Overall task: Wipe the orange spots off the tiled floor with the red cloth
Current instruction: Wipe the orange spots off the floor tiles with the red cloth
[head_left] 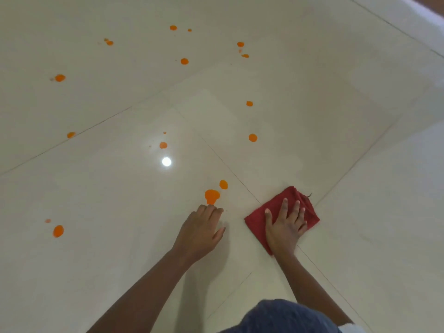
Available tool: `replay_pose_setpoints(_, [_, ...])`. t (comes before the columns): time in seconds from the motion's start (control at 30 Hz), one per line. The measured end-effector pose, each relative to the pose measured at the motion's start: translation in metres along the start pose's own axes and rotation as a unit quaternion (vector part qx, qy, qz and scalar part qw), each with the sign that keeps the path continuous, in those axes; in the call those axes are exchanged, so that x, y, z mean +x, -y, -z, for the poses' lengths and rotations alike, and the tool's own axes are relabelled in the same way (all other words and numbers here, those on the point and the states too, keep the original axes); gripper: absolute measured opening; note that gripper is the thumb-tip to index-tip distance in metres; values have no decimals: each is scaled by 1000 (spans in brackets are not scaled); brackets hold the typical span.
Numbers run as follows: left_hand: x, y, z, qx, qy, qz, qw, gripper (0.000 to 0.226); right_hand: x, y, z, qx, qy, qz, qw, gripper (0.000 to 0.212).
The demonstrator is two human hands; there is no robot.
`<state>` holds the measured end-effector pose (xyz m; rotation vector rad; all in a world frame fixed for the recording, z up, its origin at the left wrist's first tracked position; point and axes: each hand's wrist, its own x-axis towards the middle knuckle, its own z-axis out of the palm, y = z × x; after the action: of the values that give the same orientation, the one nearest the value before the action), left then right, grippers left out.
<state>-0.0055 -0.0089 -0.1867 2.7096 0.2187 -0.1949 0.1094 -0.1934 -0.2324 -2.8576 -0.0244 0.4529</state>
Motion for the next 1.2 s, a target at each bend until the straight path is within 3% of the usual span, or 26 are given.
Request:
replay_pose_setpoints(0.2, [-16, 43, -6, 72, 44, 76, 994, 101, -30, 4, -25, -25, -23, 172, 984, 67])
replay_pose_setpoints(0.3, [-28, 65, -11, 104, 81, 110, 985, 105, -51, 15, -39, -24, -30, 265, 964, 61])
replay_pose_setpoints(0.47, [-43, 80, -18, 83, 112, 115, 984, 110, -57, 33, -47, 8, -25, 138, 990, 74])
replay_pose_setpoints(0.57, [-43, 83, -18, 80, 77, 104, 988, 111, -62, 39, -57, -63, -10, 180, 982, 65])
replay_pose_setpoints(0.7, [-45, 93, -19, 78, 65, 115, 988, 115, -89, 55, -67, -89, -12, 306, 948, 57])
replay_pose_setpoints(0.83, [-48, 98, -27, 69, 57, 137, 987, 124, -52, 91, -65, -126, 23, 472, 872, 55])
replay_pose_setpoints(0.9, [-46, 101, -28, 69, 53, 140, 986, 128, -12, 105, -57, -123, 17, 460, 879, 54])
replay_pose_setpoints(0.97, [-44, 102, -30, 56, 52, 150, 986, 128, 18, 97, -46, -98, 9, 366, 925, 57])
replay_pose_setpoints(1.03, [-43, 100, -34, 46, 53, 156, 985, 129, 13, 74, -43, -82, -31, 307, 948, 57])
replay_pose_setpoints(1.13, [-45, 100, -35, 36, 57, 159, 985, 132, -50, 67, -57, -94, -3, 338, 936, 58])
replay_pose_setpoints(1.2, [-45, 102, -32, 28, 65, 167, 983, 135, -66, 92, -67, -103, 24, 435, 894, 58])
